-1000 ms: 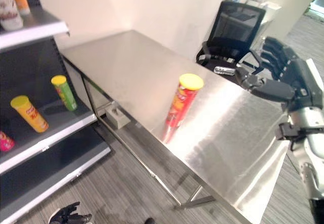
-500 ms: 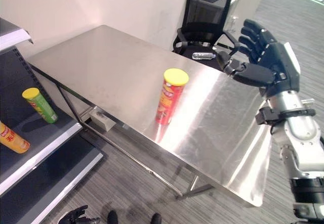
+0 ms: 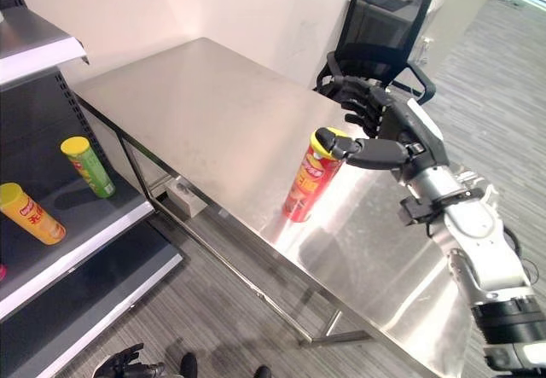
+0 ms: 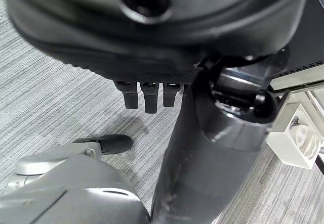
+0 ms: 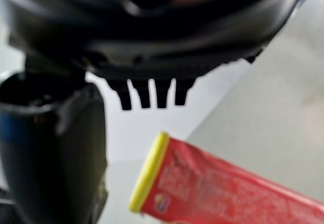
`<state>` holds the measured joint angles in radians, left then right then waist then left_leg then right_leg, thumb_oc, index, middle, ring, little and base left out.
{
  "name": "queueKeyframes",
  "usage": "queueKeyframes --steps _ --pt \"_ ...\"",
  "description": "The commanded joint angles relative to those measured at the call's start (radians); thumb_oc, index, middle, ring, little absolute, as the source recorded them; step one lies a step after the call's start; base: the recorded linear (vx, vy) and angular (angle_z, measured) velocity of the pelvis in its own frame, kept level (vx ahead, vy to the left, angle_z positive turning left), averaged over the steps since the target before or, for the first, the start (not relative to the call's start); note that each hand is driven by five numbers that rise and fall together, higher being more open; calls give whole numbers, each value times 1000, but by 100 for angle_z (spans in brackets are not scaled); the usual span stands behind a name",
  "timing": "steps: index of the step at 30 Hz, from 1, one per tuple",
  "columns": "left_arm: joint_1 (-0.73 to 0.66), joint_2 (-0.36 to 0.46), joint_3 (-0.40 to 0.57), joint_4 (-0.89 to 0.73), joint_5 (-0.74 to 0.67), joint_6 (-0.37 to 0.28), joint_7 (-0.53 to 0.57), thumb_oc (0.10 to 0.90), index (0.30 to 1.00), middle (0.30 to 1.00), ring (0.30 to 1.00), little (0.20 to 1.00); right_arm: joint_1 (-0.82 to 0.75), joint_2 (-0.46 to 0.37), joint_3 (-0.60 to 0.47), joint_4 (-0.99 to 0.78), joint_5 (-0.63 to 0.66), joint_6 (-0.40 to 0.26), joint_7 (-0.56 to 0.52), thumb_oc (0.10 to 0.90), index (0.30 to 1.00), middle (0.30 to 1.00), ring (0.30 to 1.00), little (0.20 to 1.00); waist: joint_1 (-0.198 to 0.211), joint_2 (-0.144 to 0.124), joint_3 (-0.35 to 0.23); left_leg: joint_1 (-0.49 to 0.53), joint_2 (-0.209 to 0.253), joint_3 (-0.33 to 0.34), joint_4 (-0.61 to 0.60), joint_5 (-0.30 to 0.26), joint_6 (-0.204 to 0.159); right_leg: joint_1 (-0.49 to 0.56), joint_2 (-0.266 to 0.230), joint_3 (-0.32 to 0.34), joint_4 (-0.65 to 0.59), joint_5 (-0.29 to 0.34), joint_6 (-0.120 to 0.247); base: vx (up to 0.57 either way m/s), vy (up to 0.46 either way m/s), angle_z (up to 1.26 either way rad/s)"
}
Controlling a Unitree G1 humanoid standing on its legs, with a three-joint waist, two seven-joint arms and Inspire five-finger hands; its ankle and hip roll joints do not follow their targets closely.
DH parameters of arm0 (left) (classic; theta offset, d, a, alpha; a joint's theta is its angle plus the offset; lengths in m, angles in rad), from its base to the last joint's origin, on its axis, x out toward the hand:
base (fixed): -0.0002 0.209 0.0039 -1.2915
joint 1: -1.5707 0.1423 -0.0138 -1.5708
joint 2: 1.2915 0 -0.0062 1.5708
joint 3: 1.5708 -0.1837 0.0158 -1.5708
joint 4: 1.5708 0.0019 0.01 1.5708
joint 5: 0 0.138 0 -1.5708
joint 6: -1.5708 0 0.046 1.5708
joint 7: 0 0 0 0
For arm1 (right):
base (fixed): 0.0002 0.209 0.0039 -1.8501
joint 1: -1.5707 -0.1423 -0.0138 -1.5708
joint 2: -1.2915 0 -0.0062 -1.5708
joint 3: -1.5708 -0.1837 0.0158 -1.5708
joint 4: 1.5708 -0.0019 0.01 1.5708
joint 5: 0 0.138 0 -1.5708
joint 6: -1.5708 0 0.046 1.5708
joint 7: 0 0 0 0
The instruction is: Put the goods on the table back onto the shelves and tidy them up.
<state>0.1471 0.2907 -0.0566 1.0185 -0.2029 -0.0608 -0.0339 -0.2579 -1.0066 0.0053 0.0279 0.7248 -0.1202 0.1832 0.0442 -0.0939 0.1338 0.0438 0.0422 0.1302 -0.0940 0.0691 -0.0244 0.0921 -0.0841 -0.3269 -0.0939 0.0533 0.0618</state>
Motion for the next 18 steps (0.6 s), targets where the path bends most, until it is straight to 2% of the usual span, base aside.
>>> queueKeyframes --steps 1,4,8,18 --pt "-6 25 -41 44 36 -18 -8 800 900 900 900 900 -141 -39 -54 -66 32 -84 -11 800 900 900 900 900 32 -25 -67 6 57 11 7 -43 -52 35 -89 -28 15 -20 100 0 0 0" --pt "-1 23 -44 41 39 -18 -9 800 900 900 900 900 -139 -36 -43 -84 43 -79 10 800 900 900 900 900 35 -26 -69 5 56 7 7 -43 -52 37 -89 -29 14 -22 100 0 0 0" --pt "1 21 -52 35 51 -20 -21 800 900 900 900 900 -111 -93 -8 -108 28 -58 57 800 900 900 900 900 33 -28 -70 4 56 4 7 -42 -54 40 -88 -33 13 -23 100 0 0 0" --pt "0 19 -52 38 72 -24 -26 800 900 900 900 900 -82 -161 12 -96 -69 -49 61 800 900 900 900 900 30 -29 -68 -3 57 1 7 -38 -58 38 -87 -41 7 -20 101 -2 0 3"
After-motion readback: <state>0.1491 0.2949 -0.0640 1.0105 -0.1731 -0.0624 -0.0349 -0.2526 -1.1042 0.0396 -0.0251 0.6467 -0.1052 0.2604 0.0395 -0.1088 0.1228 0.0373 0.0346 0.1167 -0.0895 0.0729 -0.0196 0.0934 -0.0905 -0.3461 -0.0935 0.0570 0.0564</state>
